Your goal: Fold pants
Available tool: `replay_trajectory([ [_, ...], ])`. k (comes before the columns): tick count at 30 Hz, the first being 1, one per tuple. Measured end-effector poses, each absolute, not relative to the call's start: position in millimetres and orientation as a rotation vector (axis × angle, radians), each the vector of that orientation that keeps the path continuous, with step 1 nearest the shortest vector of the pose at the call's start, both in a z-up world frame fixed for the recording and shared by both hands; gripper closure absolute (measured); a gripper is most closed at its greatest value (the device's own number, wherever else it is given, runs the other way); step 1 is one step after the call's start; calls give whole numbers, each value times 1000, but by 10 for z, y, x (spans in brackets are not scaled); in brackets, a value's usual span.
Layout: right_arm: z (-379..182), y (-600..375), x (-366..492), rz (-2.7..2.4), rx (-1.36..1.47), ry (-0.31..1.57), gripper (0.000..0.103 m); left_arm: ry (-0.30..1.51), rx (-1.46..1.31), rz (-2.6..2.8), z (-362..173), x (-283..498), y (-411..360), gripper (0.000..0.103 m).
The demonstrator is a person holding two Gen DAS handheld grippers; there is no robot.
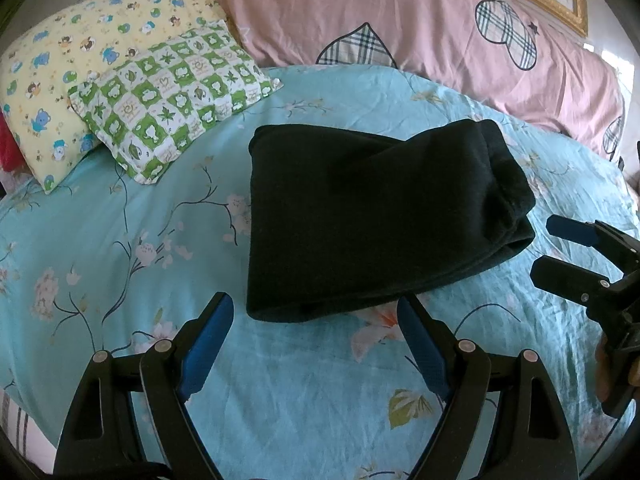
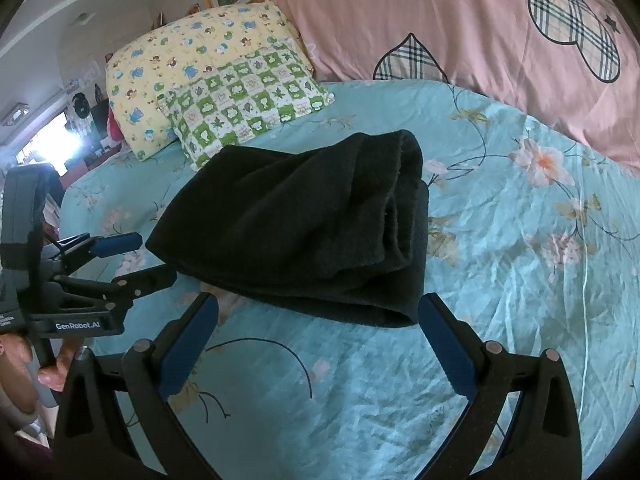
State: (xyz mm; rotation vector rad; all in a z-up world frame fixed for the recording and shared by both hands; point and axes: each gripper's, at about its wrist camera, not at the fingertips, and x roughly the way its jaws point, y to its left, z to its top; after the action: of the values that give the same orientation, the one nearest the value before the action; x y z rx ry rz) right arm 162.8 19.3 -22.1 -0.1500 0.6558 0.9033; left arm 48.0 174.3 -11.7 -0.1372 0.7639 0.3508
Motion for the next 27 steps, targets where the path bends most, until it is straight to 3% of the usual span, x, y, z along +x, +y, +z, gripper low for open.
replay_trajectory([
  [27, -192, 319, 1638, 933, -162, 644, 3, 752, -124, 351, -124, 557, 1777, 18],
])
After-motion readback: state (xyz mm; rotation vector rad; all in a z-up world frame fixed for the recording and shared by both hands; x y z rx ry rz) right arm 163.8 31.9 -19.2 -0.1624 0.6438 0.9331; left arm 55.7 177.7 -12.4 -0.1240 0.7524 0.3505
